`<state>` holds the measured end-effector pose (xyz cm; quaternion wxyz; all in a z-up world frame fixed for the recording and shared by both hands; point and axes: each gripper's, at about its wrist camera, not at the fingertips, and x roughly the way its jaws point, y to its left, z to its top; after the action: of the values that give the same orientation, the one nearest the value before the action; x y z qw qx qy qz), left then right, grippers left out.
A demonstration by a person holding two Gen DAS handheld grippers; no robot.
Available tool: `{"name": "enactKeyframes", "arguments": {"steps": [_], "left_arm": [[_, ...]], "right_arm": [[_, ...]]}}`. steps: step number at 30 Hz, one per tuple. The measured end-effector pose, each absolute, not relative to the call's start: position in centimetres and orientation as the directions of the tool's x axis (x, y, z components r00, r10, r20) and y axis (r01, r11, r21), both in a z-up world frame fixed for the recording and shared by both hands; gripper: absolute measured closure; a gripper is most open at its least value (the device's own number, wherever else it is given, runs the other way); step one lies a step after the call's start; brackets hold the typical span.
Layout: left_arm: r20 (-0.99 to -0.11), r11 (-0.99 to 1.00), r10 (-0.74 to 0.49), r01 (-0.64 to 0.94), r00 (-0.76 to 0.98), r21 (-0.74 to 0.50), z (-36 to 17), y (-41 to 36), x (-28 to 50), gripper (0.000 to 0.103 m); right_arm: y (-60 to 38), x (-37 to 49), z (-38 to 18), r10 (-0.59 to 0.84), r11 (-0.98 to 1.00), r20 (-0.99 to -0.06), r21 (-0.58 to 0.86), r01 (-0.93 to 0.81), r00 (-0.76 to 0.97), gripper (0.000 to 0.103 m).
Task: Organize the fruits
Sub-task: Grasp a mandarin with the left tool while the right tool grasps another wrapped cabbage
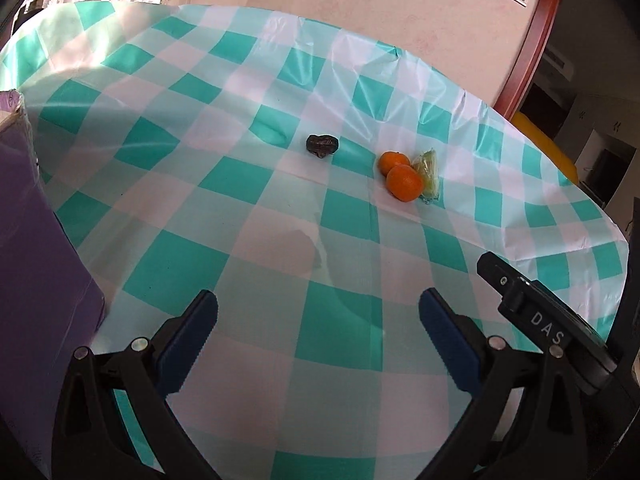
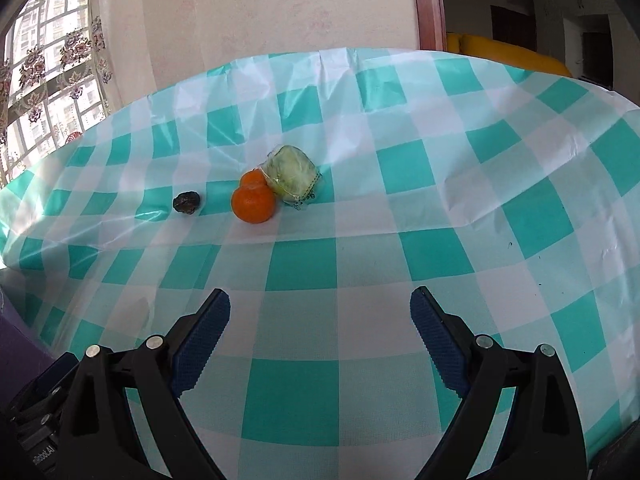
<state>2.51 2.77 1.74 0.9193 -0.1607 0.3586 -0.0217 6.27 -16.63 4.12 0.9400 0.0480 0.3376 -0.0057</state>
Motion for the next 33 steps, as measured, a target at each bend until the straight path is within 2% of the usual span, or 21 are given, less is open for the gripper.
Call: {"name": "enactKeyframes", "arguments": {"steps": [5,14,23,30,32,33], "left_arm": [[-0.658,0.948,-0.135,-0.096,0.741,-0.302,1.7,2.9,4.0,0.002],[-0.654,0.94,-0.158,-0.091,0.74,-0.33,1.6,2.9,7.3,0.002],[-0.661,0.94,-0.19,-0.061,0.726,-0.337,1.5,2.3,8.6,0.002],[-0.662,0.935,-0.198,-0.064,0.723,-0.349,1.4,2.3,9.5,0.002],[-0.666,0.937,-0.195,-0.065,0.72,-0.344,1.4,2.2,9.9,0.002],[-0.669,0.938,-0.195,-0.063,0.717,-0.342,1.3,2.0,10.1,0.002]], "right_arm": [[-16.2,9.4,3.8,0.026,0.997,-0.658,0.07,0.027,0.753,0.015],[-18.5,15.6,3.0,0.173,0.953,-0.646,0.301,0.041,0.744,0.015],[-18.8,21.7,1.9,0.234,0.902,-0.656,0.422,0.092,0.718,0.02],[-18.0,24.0,1.6,0.281,0.897,-0.661,0.439,0.055,0.696,0.02],[-18.0,24.3,1.5,0.285,0.891,-0.658,0.45,0.061,0.697,0.027],[-18.0,24.3,1.5,0.294,0.887,-0.655,0.457,0.056,0.696,0.036]]}}
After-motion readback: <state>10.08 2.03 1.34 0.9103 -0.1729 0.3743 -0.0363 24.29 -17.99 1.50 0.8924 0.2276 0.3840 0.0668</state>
